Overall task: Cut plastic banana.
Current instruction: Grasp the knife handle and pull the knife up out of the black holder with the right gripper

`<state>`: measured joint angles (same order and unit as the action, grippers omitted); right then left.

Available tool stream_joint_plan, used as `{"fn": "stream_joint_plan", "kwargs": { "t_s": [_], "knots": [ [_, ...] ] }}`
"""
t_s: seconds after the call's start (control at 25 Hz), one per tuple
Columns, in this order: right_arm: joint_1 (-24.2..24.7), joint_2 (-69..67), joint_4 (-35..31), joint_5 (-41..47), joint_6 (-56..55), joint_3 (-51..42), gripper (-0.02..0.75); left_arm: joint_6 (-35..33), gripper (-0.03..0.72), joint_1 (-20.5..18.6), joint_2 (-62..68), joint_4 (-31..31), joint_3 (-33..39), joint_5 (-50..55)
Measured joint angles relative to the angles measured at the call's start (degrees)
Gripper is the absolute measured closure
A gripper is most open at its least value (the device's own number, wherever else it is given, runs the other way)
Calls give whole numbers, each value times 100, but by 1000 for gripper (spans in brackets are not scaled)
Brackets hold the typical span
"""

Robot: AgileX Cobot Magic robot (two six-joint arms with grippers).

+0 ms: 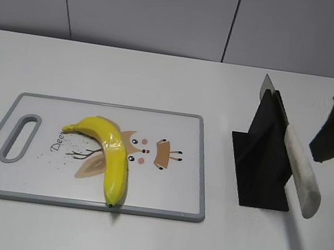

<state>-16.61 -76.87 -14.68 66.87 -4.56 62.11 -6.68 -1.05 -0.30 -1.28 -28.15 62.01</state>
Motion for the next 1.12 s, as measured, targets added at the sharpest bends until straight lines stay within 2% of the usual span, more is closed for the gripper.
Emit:
{"fn": "stream_joint_plan", "kwargs": {
  "t_s": [0.24, 0.6, 0.72, 0.84, 0.88, 1.12],
  "knots": [
    [0, -1235, 11, 53, 0, 497, 155, 0, 199, 0, 0, 5, 0, 0],
    [0, -2341, 13, 109, -150, 535, 172, 0, 199, 0, 0, 26, 0, 0],
    [0, -2454, 13, 129, -306, 535, 272, 0, 199, 0, 0, 33, 0, 0],
    [0, -2461, -125, 167, -359, 535, 505, 0, 199, 0, 0, 35, 0, 0],
    [0, -2465, -180, 167, -375, 535, 540, 0, 199, 0, 0, 35, 0, 0],
    [0, -2471, -204, 161, -375, 541, 543, 0, 199, 0, 0, 40, 0, 0]
  ]
}}
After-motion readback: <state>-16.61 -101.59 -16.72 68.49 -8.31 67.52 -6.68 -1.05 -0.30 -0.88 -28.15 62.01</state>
